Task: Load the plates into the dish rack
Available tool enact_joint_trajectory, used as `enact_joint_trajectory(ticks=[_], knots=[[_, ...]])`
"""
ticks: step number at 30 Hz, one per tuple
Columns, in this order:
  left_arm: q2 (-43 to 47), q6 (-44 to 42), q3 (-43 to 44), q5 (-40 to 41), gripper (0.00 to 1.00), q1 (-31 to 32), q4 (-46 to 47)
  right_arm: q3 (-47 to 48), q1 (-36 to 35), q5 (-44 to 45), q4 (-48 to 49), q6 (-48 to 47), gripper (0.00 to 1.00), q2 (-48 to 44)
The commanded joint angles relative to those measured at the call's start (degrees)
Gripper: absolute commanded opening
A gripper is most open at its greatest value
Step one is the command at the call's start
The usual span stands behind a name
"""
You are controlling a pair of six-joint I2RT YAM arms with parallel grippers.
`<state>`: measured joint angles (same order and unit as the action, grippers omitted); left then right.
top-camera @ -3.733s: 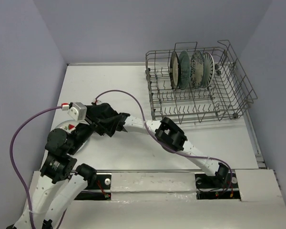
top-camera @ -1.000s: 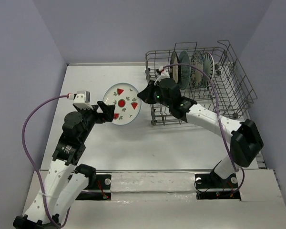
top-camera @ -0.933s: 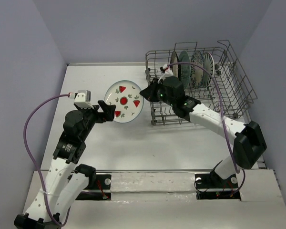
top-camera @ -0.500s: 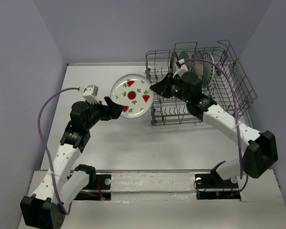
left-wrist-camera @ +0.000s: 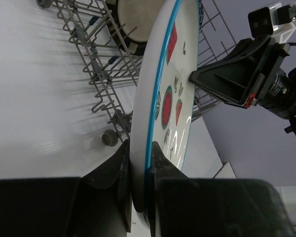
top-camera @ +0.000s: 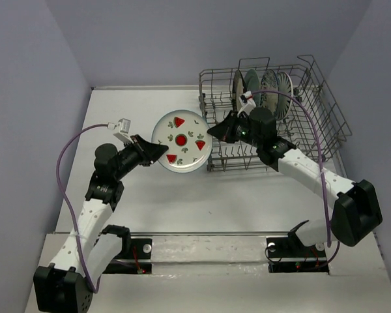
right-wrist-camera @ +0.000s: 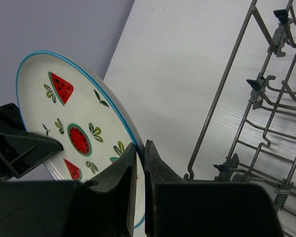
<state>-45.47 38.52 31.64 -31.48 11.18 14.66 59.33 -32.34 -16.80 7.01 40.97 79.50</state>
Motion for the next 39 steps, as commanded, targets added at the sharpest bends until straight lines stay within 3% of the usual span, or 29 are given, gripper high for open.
enact_joint_trajectory(ticks=[1,2,3,7,10,13,18,21,22,24,25,26,27,28,32,39], knots=[[1.87,-1.87,1.14,-3.31,0.05,-0.02,6.61,1.23,-1.76,-11.65,10.57,1.59,0.15,-1.9],[2.14,-1.96,1.23,-3.75,0.05,-0.02,6.79,1.14,-1.76,-13.59,10.57,0.52,0.22,-1.46],[2.67,-2.22,1.41,-5.15,0.05,-0.02,7.05,1.14,-1.76,-15.7,10.49,-1.49,0.37,-0.67],[2.32,0.75,1.32,-11.03,0.05,-0.02,12.56,0.7,-1.76,-23.71,10.31,-5.8,0.6,0.21],[1.71,3.74,1.32,-15.87,0.05,-0.02,17.66,0.52,-1.76,-24.68,9.17,-8.35,0.65,0.39],[1.7,5.07,1.76,-16.86,0.05,-0.02,19.09,0.09,-1.76,-26.09,9.08,-8.98,0.59,-0.14],[1.44,5.25,1.85,-16.85,0.06,-0.02,19.62,-0.36,-1.76,-25.57,9.08,-9.24,0.57,-1.37],[1.62,5.07,1.67,-16.59,0.05,-0.02,19.71,-0.09,-1.76,-25.57,9.08,-8.72,0.28,-1.81],[1.62,4.9,1.59,-16.59,0.06,-0.02,19.71,-0.18,-1.76,-24.87,8.99,-8.63,0.12,-2.16],[1.44,4.63,1.32,-15.98,0.27,-0.1,19.54,0.08,-1.76,-22.59,8.64,-8.71,0.07,-3.12],[1.53,4.28,1.15,-15.54,0.5,-0.11,18.75,0.34,-1.76,-19.88,7.33,-8.71,0.07,-3.48],[1.62,3.84,1.23,-15.28,0.62,-0.19,17.79,0.78,-1.24,-18.64,7.32,-8.8,0.07,-3.83],[1.62,3.06,1.49,-14.32,0.86,-0.11,16.65,2.0,-1.24,-17.23,5.58,-9.32,0.07,-4.0],[1.96,1.83,1.84,-13.52,0.99,-0.11,14.81,2.89,-1.24,-15.22,4.52,-9.68,0.07,-4.7],[3.28,-8.44,7.45,-6.23,0.99,0.15,-3.26,8.33,-0.71,-0.13,-0.84,-11.61,0.07,-5.41],[6.36,-20.4,8.97,9.83,0.99,5.6,-13.68,21.25,-0.19,19.58,-6.83,-18.01,0.07,0.29]])
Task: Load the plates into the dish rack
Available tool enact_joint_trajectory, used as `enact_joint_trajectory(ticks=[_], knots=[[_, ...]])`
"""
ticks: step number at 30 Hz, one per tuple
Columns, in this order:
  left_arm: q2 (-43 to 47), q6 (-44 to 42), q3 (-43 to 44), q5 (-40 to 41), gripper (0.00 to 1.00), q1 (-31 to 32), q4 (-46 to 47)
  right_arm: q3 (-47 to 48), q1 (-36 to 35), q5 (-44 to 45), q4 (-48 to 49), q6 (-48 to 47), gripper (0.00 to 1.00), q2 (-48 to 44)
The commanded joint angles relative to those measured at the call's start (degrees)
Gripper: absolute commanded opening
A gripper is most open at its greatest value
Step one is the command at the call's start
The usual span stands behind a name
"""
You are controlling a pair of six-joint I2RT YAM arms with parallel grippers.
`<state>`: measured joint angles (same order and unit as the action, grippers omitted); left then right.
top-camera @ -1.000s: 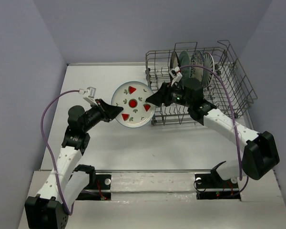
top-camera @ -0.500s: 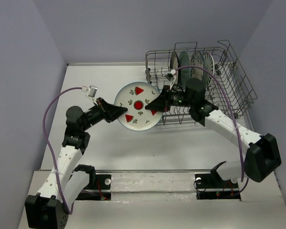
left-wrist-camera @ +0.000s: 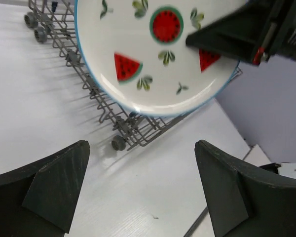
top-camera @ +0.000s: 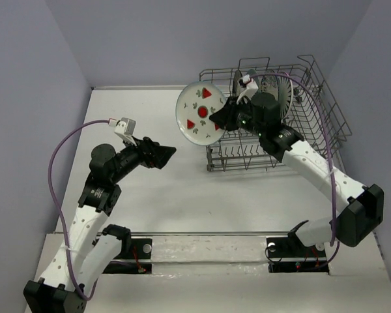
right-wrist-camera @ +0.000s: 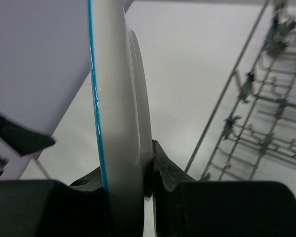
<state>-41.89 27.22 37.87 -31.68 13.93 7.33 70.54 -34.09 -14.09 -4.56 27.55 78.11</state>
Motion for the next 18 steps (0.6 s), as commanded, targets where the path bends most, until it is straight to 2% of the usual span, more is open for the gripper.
enact_joint_trajectory(ticks=[1,3,8,12,18], knots=[[3.3,-9.99,2.56,11.8,0.99,3.46,-7.15,11.79,1.57,18.81,2.82,-5.31,0.07,2.92],[3.74,-11.13,2.04,13.92,0.99,4.52,-7.24,17.14,1.57,25.47,0.7,-7.15,0.07,6.95],[4.27,-12.02,1.86,13.14,0.99,5.84,-7.25,26.65,1.57,40.77,-0.28,-13.65,0.07,14.17],[4.71,-12.37,1.86,13.49,0.99,6.72,-8.74,36.39,1.57,47.72,-0.19,-20.94,0.07,22.15],[4.71,-12.55,1.95,13.66,0.99,7.77,-9.18,43.44,1.57,52.13,-0.1,-26.22,0.07,30.52]])
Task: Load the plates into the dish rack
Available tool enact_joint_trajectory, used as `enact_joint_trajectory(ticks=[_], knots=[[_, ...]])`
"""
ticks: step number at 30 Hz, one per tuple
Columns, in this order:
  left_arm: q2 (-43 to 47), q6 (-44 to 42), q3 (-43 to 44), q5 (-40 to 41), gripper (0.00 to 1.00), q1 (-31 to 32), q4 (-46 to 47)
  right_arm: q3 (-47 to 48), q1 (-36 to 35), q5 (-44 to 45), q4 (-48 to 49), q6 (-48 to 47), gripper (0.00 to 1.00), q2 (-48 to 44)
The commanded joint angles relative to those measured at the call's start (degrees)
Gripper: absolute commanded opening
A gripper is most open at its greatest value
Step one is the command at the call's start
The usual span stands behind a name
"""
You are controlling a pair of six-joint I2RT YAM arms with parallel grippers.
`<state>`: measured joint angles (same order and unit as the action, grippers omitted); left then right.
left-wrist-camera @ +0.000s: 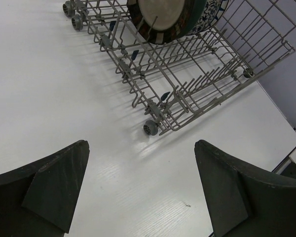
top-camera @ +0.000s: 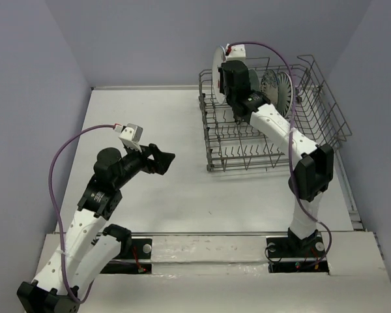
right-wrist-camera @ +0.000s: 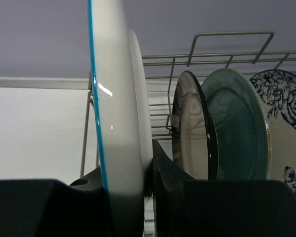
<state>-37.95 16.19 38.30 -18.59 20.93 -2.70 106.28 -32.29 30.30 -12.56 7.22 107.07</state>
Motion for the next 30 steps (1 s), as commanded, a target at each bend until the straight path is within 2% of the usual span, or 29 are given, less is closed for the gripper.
enact_joint_trajectory(ticks=[1,7,21,24,28,30], knots=[[0.86,-1.59,1.51,0.48,0.99,0.87,0.85,8.5,-0.23,8.1,7.81,-6.25,0.07,2.61],[0.69,-1.86,1.69,1.1,0.99,1.48,0.5,11.06,-0.23,8.55,7.9,-8.98,0.07,9.29],[-0.01,-1.86,1.77,1.63,0.99,1.31,0.5,1.83,-0.23,6.34,7.9,-4.5,0.08,12.9],[-0.02,-1.77,1.6,1.54,0.99,0.78,0.76,-0.01,-0.23,6.79,7.9,-3.97,0.17,12.29],[-0.63,-1.51,1.51,0.57,0.99,-0.09,1.03,-0.55,-0.23,6.87,7.29,-3.62,0.41,11.24],[-0.63,-1.51,1.42,0.66,0.99,-0.45,1.21,-0.98,-0.23,7.14,7.11,-3.27,0.49,10.1]])
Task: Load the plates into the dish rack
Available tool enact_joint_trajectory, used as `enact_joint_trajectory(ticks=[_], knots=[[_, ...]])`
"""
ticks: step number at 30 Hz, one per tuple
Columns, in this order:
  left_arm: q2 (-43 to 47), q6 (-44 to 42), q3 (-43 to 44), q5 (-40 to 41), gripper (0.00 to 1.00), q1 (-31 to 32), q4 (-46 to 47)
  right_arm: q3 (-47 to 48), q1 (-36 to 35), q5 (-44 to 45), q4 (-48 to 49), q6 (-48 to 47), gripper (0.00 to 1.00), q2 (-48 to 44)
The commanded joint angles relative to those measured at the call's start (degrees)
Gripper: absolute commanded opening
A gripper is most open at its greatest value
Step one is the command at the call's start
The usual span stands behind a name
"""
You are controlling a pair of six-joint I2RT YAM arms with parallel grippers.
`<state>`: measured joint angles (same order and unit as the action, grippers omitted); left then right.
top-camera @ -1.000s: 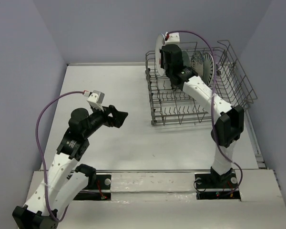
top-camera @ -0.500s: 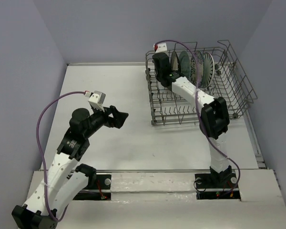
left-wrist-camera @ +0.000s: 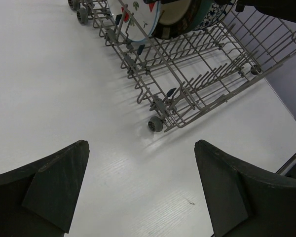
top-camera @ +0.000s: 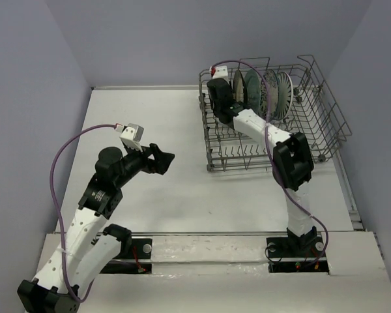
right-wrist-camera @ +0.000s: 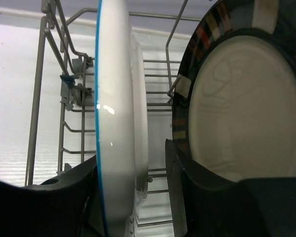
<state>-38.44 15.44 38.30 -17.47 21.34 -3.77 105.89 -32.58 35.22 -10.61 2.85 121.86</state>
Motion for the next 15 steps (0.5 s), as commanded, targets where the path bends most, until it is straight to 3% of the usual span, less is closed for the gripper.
enact_joint_trajectory(ticks=[1,10,15], knots=[[-0.15,-0.68,1.42,-0.19,0.99,-1.04,2.28,-0.85,0.06,1.96,5.16,1.19,0.53,-6.1],[-0.85,-0.41,1.25,-0.46,0.99,-3.5,3.15,-3.57,0.06,-8.14,-0.81,5.49,0.96,-20.24],[-0.41,-0.33,1.25,-0.19,0.99,-4.29,3.33,-18.12,0.06,-20.77,-0.29,10.94,1.0,-37.52]])
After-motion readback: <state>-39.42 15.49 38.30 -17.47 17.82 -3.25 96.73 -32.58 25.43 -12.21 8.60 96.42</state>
